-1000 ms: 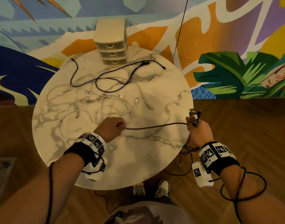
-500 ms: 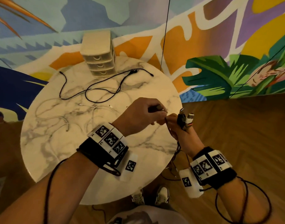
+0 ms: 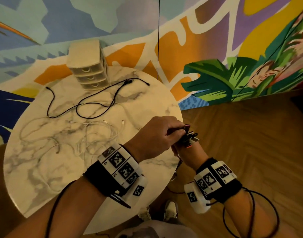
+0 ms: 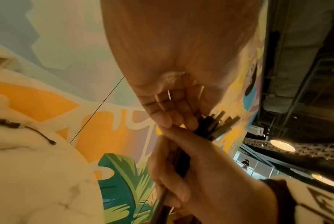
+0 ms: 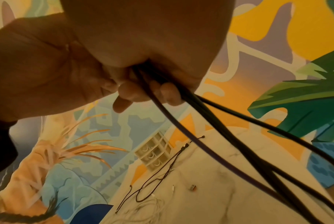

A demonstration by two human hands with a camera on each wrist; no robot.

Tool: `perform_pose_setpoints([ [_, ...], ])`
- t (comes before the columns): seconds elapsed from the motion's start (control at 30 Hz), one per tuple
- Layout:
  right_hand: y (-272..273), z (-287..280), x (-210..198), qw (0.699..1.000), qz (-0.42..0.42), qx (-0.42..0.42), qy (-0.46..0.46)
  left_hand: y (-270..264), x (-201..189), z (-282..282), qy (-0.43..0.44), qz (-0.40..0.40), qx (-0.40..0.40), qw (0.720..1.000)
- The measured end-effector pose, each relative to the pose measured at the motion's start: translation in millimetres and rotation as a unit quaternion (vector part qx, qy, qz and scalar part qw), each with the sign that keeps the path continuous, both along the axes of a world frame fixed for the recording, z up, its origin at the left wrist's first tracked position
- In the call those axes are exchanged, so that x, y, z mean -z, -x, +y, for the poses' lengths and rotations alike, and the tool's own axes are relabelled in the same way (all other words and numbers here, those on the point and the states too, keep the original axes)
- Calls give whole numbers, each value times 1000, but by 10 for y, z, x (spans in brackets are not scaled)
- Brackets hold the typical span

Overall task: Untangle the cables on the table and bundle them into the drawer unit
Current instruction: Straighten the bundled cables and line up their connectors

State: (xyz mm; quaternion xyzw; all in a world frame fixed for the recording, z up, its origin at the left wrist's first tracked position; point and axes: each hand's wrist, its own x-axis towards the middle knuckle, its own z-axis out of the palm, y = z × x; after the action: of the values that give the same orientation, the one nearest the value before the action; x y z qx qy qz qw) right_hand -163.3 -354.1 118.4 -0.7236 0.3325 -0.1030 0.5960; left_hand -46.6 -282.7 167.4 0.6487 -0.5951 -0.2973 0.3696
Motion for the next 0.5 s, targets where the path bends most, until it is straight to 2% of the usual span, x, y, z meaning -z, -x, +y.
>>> perform_pose_setpoints([
  [0.07, -5, -3, 3, 1000, 7, 3, 14, -10, 40, -21, 9, -61, 10, 998],
  [0.17, -16, -35, 110, 999, 6, 40, -29, -29, 110, -43, 19, -133, 11, 991],
  [0.3, 52, -116, 264, 988, -77, 42, -125, 0, 139, -74, 32, -143, 17, 989],
  [0.37, 95, -103, 322, 986, -110, 47, -115, 53, 127, -91, 36, -167, 21, 985],
  [0.4, 118, -115, 391, 990, -93, 64, -81, 87, 124, -105, 43, -187, 23, 981],
  [0.5, 115, -162, 372, 989, -91, 68, -90, 152, 169, -154, 57, -194, 14, 979],
])
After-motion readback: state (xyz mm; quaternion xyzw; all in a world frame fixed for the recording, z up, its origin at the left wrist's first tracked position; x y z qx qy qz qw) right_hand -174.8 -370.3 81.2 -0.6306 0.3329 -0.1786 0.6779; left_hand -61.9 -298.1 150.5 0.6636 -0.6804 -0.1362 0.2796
